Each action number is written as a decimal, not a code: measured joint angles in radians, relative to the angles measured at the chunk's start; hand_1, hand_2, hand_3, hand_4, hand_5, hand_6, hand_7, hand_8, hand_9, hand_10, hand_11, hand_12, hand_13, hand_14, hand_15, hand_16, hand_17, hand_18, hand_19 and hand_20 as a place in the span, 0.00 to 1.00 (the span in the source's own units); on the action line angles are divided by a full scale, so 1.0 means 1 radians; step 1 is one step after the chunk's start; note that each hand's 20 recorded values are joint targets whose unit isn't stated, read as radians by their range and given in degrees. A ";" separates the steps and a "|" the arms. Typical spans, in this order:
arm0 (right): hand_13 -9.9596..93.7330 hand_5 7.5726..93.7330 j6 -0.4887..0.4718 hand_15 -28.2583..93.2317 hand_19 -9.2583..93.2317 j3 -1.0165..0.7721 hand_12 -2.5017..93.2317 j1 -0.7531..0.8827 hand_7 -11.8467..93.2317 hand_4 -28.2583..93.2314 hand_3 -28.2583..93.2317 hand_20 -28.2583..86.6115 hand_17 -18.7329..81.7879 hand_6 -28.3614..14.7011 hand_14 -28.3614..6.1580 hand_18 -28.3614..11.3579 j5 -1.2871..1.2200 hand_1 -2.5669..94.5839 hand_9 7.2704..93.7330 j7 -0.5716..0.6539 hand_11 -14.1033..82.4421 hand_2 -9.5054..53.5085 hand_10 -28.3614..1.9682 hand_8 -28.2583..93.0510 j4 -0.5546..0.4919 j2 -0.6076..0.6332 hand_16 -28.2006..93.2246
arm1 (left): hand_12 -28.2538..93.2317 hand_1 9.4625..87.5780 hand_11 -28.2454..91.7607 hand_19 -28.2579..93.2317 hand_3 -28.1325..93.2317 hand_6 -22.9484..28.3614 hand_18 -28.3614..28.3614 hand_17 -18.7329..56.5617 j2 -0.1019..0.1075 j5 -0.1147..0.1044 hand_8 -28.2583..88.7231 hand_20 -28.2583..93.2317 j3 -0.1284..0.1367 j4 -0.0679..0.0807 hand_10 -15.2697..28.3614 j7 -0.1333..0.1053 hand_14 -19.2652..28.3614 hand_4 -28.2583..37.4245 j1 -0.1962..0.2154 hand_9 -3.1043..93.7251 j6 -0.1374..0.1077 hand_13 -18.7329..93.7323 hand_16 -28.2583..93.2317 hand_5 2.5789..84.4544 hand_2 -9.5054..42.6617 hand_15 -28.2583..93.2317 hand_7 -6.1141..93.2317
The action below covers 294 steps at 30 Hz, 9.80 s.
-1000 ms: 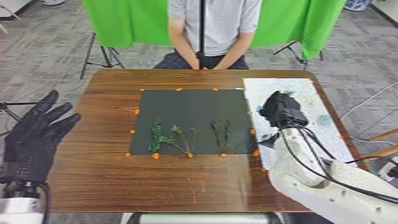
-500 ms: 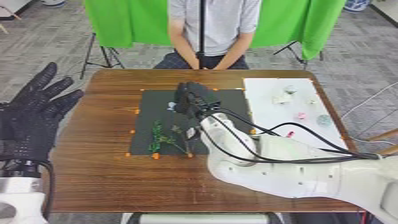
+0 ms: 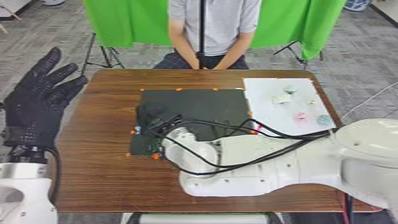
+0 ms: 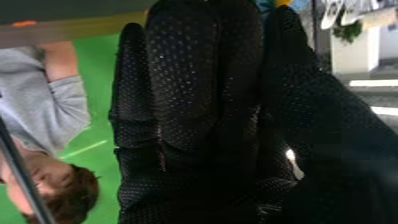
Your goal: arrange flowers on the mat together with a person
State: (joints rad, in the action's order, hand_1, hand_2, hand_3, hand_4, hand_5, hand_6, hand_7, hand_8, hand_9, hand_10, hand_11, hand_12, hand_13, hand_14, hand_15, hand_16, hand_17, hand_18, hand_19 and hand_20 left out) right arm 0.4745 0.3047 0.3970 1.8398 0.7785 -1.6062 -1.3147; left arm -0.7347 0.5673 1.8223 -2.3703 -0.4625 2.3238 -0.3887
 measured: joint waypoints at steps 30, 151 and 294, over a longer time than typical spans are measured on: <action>0.88 0.79 -0.127 0.62 0.83 0.040 0.24 -0.026 0.27 0.00 0.71 0.25 0.56 0.75 0.65 0.27 0.011 0.52 0.90 0.030 0.47 0.00 0.63 0.21 0.034 -0.024 0.40 | 0.34 0.15 0.39 0.55 0.86 0.54 0.84 0.13 0.007 0.003 0.17 0.36 -0.010 0.013 0.68 0.021 0.86 0.07 0.001 0.33 0.037 0.35 0.19 0.35 0.30 0.61 0.16; 0.57 0.52 -0.215 0.58 0.64 -1.646 0.18 1.284 0.27 0.02 0.81 0.37 0.32 0.69 0.30 0.07 -0.931 0.33 0.57 -0.437 0.32 0.05 0.40 0.12 -0.521 0.433 0.33 | 0.33 0.14 0.37 0.53 0.85 0.54 0.83 0.12 -0.014 -0.082 0.17 0.36 0.040 -0.023 0.67 -0.089 0.85 0.05 0.311 0.33 -0.067 0.34 0.20 0.35 0.32 0.59 0.16; 0.94 0.92 -0.249 0.59 0.94 -0.693 0.32 0.440 0.27 0.00 0.76 0.09 0.59 0.70 0.68 0.31 0.184 0.61 0.99 0.082 0.24 0.00 0.69 0.25 -0.355 0.580 0.39 | 0.33 0.13 0.38 0.54 0.85 0.54 0.84 0.12 -0.085 -0.033 0.17 0.36 0.126 -0.042 0.68 -0.067 0.85 0.04 0.320 0.33 -0.042 0.34 0.20 0.35 0.32 0.59 0.16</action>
State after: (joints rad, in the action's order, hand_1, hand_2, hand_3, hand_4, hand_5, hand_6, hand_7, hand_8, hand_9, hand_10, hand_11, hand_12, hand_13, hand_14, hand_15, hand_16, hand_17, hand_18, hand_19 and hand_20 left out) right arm 0.2259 -0.3884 0.8365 2.0237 0.8603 -1.9615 -0.7350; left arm -0.8196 0.5343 1.9483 -2.4128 -0.5292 2.6443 -0.4308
